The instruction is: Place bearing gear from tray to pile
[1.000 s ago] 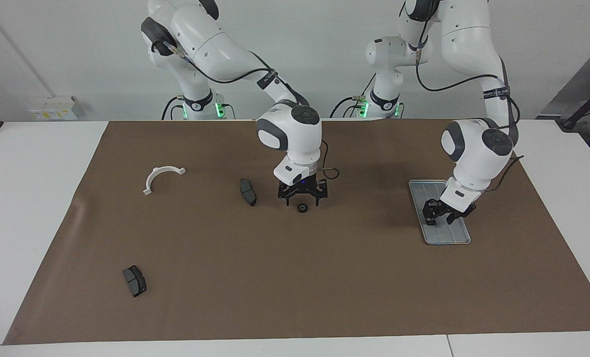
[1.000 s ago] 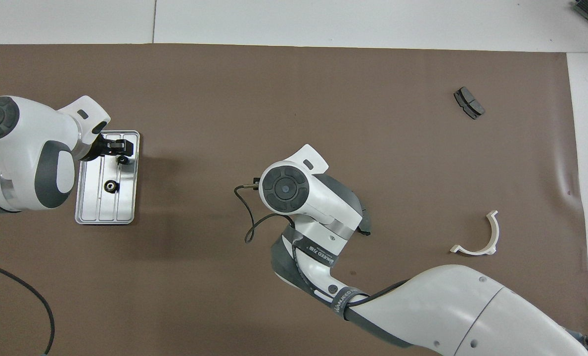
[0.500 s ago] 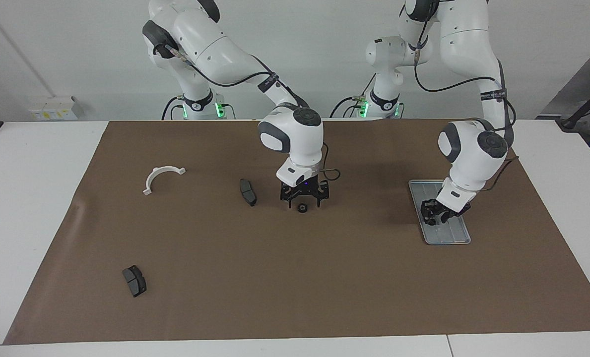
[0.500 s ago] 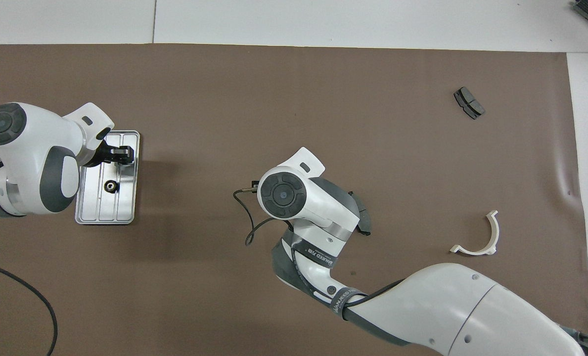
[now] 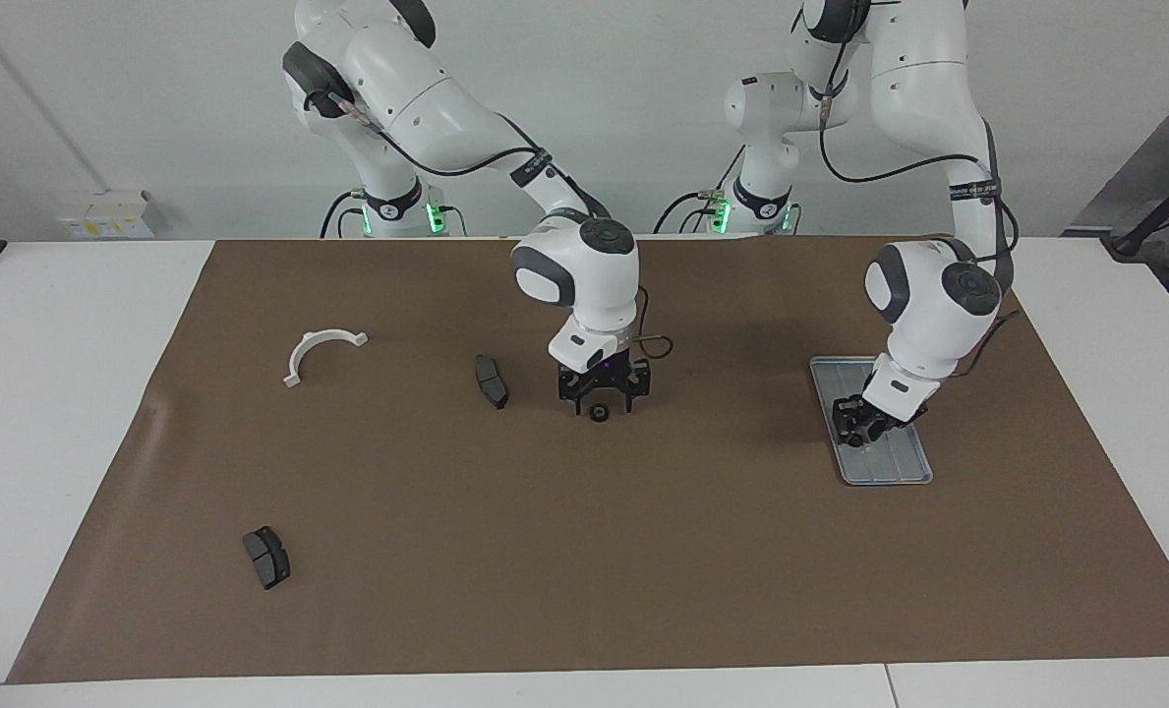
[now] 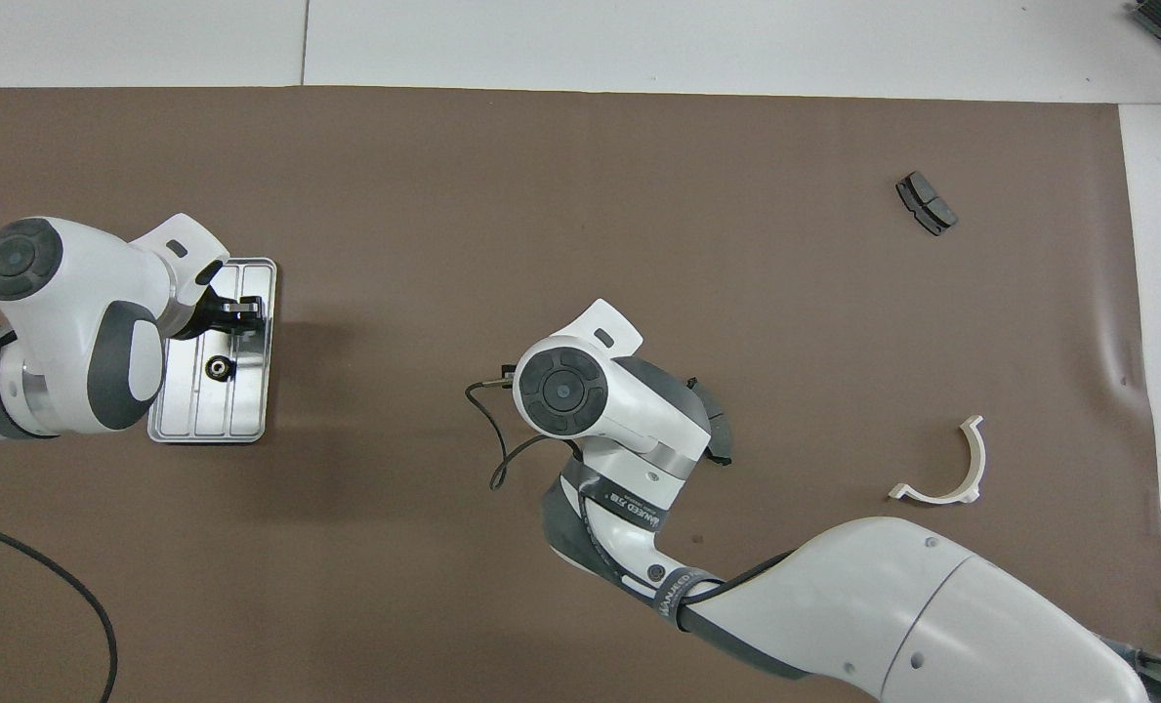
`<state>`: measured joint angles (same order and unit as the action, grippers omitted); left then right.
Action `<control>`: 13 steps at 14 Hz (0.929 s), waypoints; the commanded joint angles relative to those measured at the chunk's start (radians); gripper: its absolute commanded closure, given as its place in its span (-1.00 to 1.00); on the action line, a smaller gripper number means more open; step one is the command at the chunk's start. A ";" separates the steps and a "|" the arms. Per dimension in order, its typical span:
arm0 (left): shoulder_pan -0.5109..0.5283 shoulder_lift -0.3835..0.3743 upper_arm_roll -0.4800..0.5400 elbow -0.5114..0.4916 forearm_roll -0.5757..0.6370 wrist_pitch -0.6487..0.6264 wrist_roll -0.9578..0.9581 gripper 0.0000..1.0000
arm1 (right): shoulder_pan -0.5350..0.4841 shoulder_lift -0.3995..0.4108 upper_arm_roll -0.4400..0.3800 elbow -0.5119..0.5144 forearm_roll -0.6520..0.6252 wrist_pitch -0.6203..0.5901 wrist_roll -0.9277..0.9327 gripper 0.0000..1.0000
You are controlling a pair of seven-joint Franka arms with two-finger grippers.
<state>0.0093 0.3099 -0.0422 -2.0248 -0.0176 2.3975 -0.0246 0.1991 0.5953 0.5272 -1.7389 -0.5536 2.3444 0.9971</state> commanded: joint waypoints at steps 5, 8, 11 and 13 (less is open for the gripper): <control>0.006 -0.037 -0.007 -0.055 0.016 0.022 -0.043 0.56 | -0.023 0.003 0.016 -0.019 -0.032 0.033 0.025 1.00; 0.006 -0.035 -0.007 -0.049 0.016 0.020 -0.041 0.82 | -0.021 0.000 0.016 -0.001 -0.031 0.018 0.034 1.00; 0.006 -0.031 -0.005 -0.023 0.016 0.012 -0.041 1.00 | -0.032 -0.053 0.016 0.013 -0.023 -0.025 0.068 1.00; 0.008 -0.023 -0.005 0.011 0.016 -0.003 -0.043 1.00 | -0.084 -0.127 0.016 0.001 -0.014 -0.068 0.052 1.00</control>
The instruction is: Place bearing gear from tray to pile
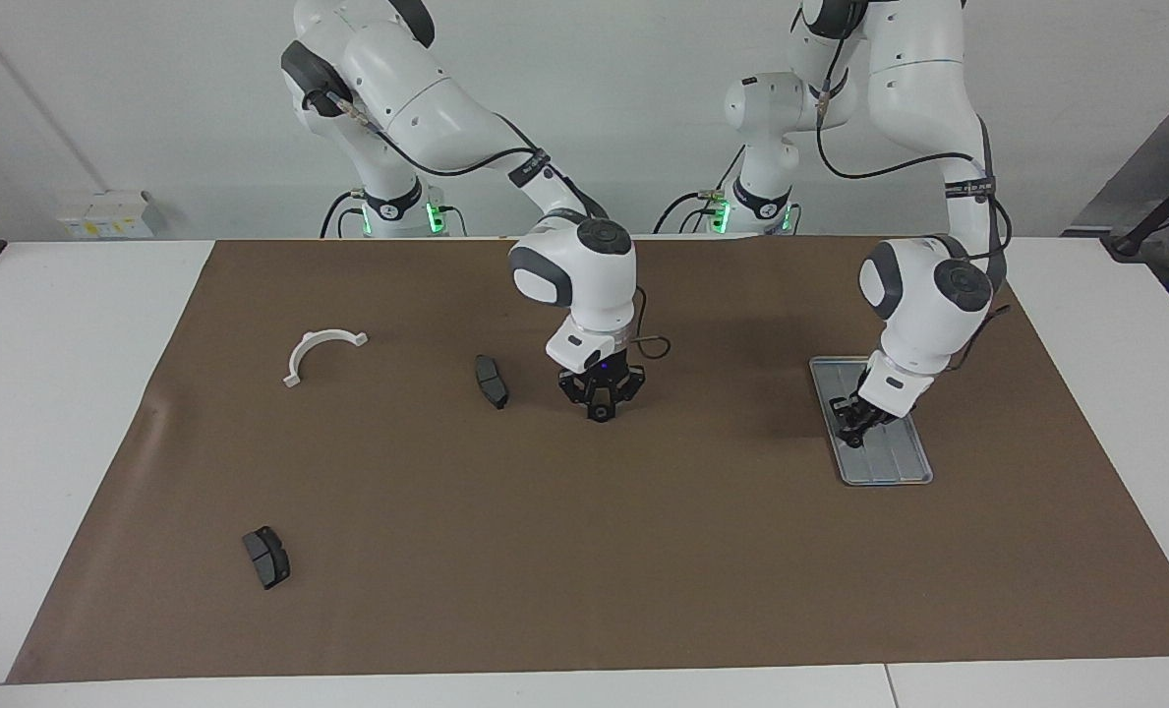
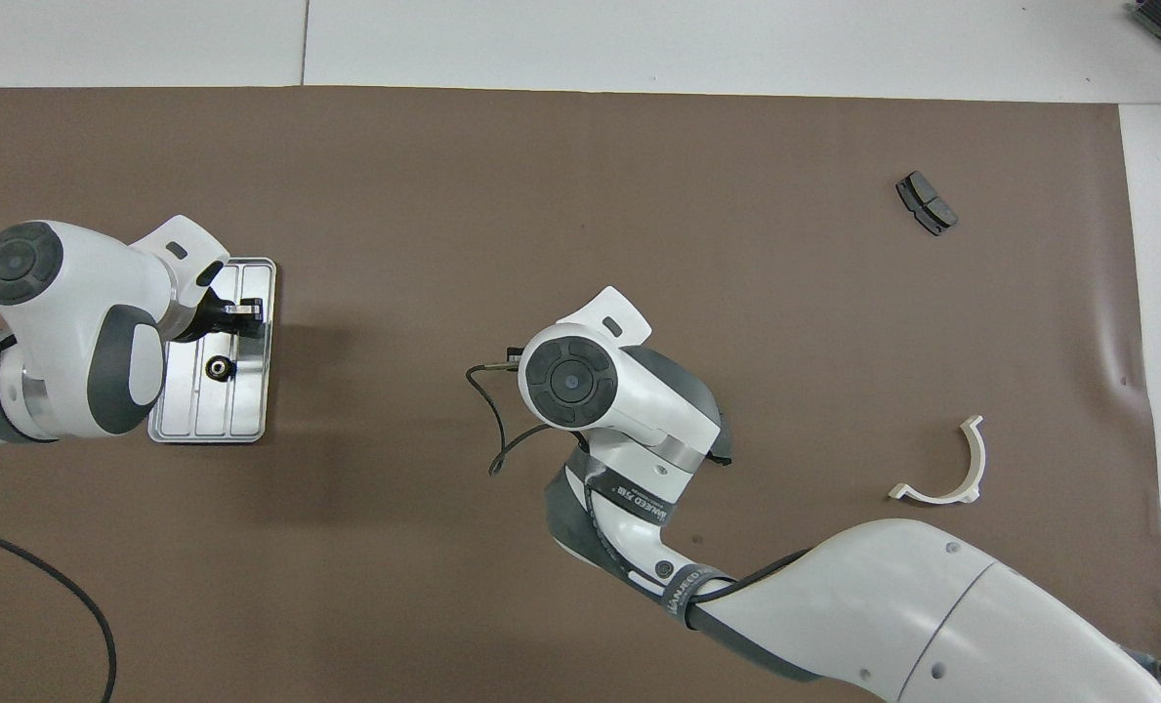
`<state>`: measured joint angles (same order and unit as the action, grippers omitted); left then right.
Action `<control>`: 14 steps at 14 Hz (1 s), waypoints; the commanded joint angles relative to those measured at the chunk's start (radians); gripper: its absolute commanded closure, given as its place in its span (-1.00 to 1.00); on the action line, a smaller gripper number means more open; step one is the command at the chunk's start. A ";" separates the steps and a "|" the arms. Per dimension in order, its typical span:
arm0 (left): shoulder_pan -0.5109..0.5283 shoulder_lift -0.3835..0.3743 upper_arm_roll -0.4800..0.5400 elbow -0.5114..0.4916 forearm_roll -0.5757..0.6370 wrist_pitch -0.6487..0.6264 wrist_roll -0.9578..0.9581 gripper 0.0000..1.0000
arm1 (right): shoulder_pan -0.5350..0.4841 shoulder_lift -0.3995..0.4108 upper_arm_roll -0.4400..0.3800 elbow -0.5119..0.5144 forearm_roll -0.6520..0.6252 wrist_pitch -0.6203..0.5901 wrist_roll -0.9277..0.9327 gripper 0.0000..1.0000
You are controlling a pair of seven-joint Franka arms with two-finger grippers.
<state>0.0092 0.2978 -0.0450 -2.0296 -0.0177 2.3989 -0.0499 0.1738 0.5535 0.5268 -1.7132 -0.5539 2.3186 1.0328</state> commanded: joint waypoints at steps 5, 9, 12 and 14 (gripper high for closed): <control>-0.008 0.014 -0.003 0.167 0.012 -0.122 -0.045 1.00 | -0.097 -0.257 -0.140 -0.060 0.234 -0.142 -0.334 1.00; -0.119 0.030 -0.006 0.229 0.010 -0.167 -0.250 1.00 | -0.094 -0.326 -0.342 -0.100 0.408 -0.194 -0.708 1.00; -0.262 0.029 -0.006 0.223 0.010 -0.176 -0.421 1.00 | -0.094 -0.355 -0.463 -0.181 0.503 -0.168 -0.928 1.00; -0.360 0.027 -0.004 0.221 0.010 -0.176 -0.499 1.00 | -0.096 -0.363 -0.557 -0.255 0.571 -0.102 -1.099 1.00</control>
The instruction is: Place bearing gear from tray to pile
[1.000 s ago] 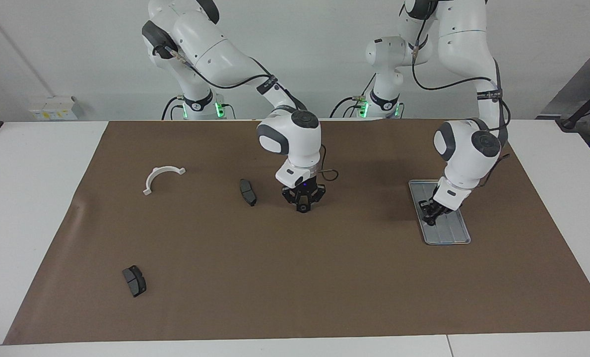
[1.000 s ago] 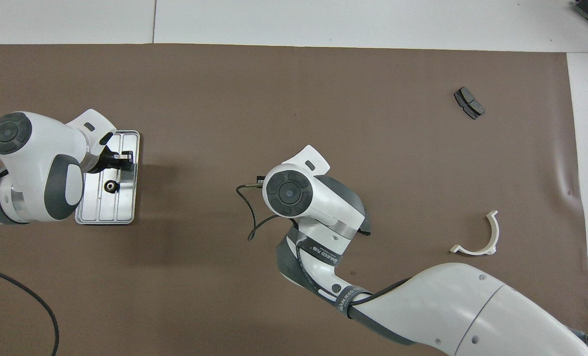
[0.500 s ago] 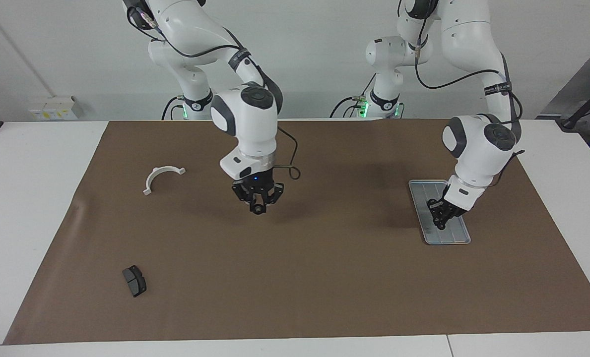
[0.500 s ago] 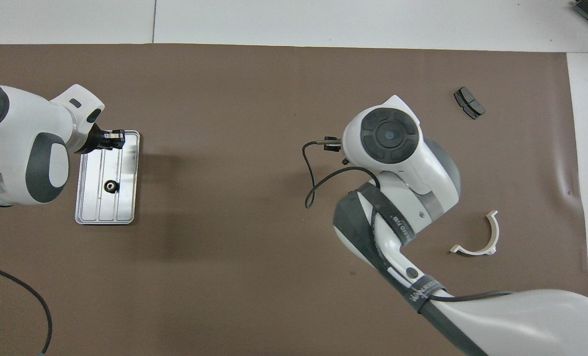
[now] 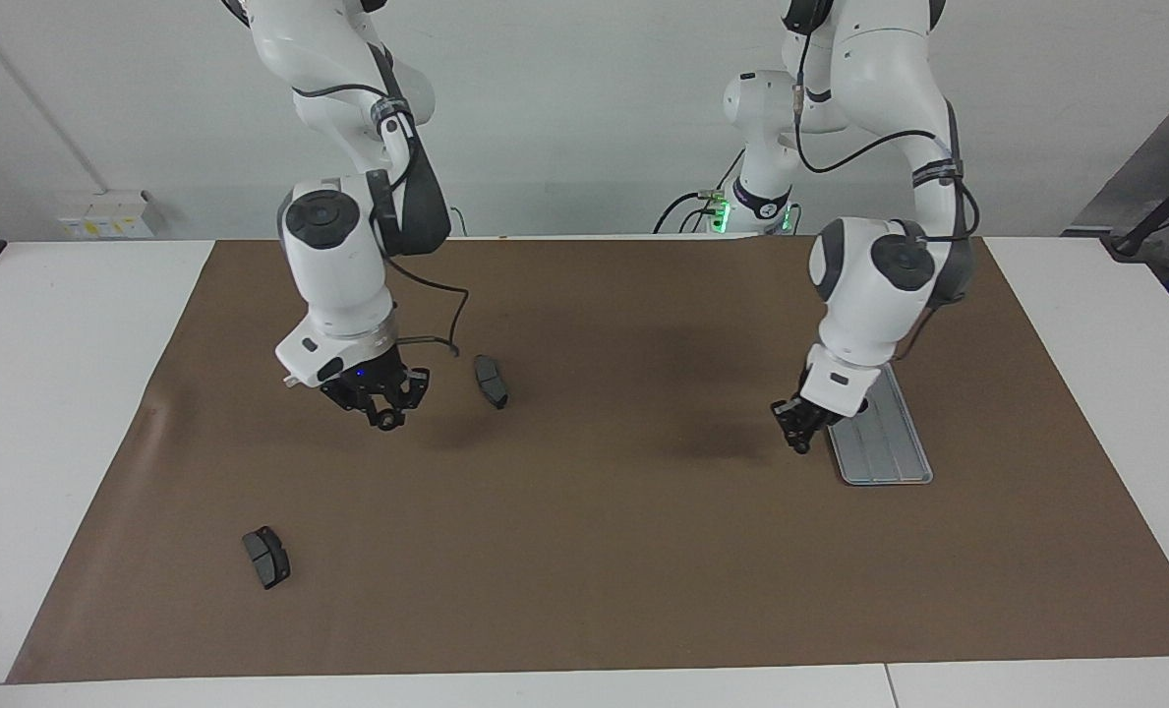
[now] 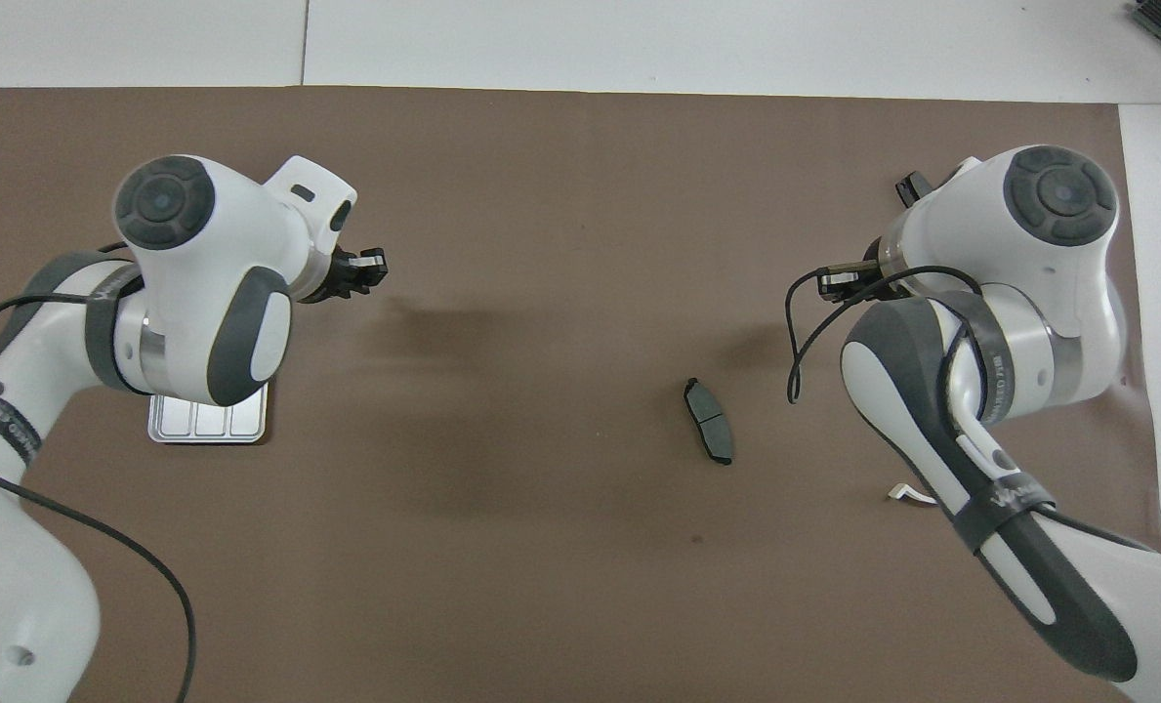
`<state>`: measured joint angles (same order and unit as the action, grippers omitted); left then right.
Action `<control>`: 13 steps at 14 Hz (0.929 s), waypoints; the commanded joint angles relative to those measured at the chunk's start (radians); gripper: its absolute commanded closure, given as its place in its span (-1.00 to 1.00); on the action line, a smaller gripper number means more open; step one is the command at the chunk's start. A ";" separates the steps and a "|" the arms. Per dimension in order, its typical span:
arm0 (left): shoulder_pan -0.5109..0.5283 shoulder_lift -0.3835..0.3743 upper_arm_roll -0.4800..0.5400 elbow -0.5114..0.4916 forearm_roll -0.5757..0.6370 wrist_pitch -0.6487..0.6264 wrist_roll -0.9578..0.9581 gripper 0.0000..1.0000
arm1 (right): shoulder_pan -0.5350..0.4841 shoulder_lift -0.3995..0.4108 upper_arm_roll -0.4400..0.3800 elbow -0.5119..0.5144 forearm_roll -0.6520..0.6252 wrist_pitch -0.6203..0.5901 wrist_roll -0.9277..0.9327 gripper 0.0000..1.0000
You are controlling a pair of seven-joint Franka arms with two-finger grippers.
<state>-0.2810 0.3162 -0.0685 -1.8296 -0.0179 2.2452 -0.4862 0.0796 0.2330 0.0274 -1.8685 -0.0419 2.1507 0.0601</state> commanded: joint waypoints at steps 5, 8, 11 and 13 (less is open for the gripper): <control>-0.285 0.052 0.019 0.015 0.010 0.051 -0.212 1.00 | -0.003 -0.011 -0.159 -0.176 0.157 0.184 -0.322 1.00; -0.325 0.080 0.018 0.013 0.010 0.083 -0.218 1.00 | -0.004 0.017 -0.161 -0.187 0.158 0.257 -0.325 1.00; -0.348 0.081 0.018 0.003 0.010 0.115 -0.219 0.41 | -0.007 0.029 -0.161 -0.216 0.160 0.296 -0.324 1.00; -0.362 0.089 0.018 0.004 0.010 0.119 -0.219 -0.29 | -0.007 0.037 -0.161 -0.227 0.160 0.314 -0.324 1.00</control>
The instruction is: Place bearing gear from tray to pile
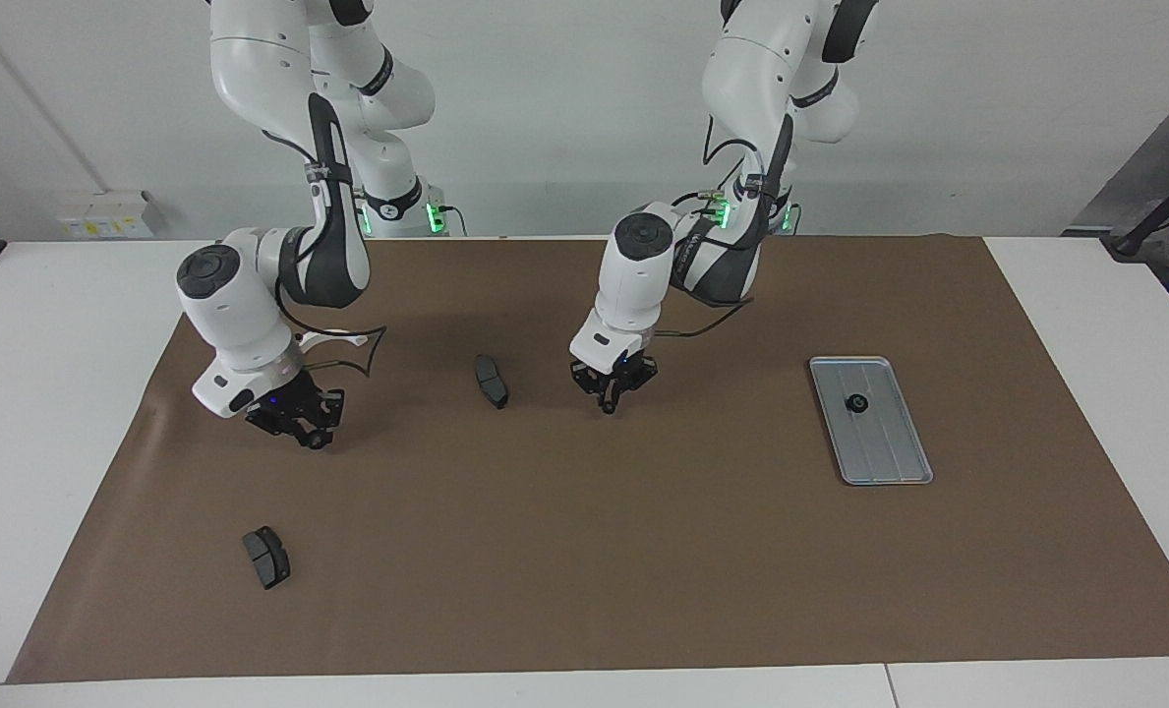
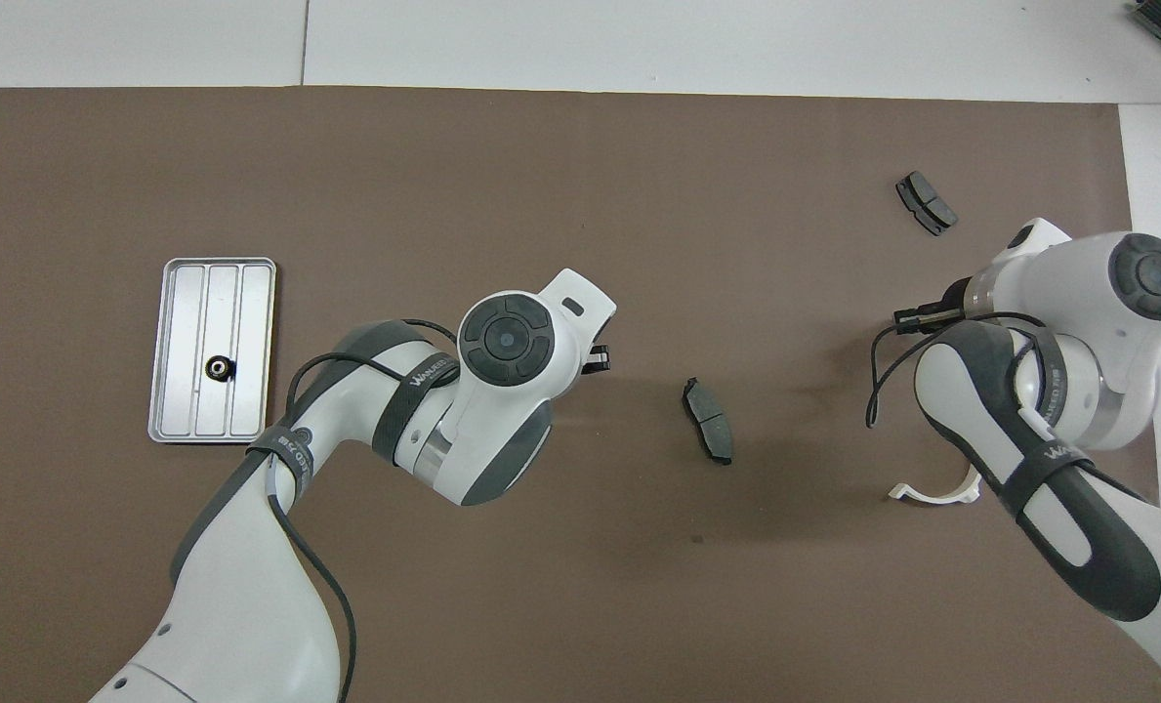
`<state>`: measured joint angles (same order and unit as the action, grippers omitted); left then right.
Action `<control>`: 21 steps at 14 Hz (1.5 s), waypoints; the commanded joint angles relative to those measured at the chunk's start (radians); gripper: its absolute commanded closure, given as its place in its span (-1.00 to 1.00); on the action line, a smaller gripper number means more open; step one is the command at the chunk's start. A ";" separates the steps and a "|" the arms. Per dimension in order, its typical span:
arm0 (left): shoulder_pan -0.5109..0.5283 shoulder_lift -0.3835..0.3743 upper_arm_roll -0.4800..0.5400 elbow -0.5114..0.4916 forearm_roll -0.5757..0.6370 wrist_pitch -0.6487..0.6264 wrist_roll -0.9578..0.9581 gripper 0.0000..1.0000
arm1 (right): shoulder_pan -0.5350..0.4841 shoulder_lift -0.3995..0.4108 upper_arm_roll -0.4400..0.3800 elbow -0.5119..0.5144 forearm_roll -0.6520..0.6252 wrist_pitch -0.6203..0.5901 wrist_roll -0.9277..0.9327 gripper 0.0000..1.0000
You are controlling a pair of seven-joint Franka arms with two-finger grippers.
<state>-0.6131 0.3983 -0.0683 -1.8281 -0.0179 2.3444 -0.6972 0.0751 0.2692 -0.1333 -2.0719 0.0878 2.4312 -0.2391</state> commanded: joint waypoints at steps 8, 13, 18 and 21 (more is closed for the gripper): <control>0.182 -0.047 0.030 0.010 0.012 -0.016 0.034 -1.00 | 0.002 -0.004 0.001 -0.016 0.030 0.034 -0.005 -1.00; 0.429 -0.081 0.030 0.004 0.012 -0.114 0.296 -1.00 | 0.023 -0.050 0.070 0.079 0.029 -0.101 0.188 -1.00; 0.572 -0.128 0.033 -0.063 0.012 -0.211 0.582 -0.96 | 0.044 -0.039 0.251 0.180 -0.028 -0.173 0.521 -1.00; 0.628 -0.151 0.033 -0.118 0.012 -0.203 0.666 -0.87 | 0.058 -0.016 0.392 0.234 -0.126 -0.173 0.732 -1.00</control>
<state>-0.0160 0.2954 -0.0253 -1.8798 -0.0177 2.1394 -0.0782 0.1377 0.2211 0.1835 -1.8921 0.0256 2.2744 0.3727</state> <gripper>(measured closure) 0.048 0.000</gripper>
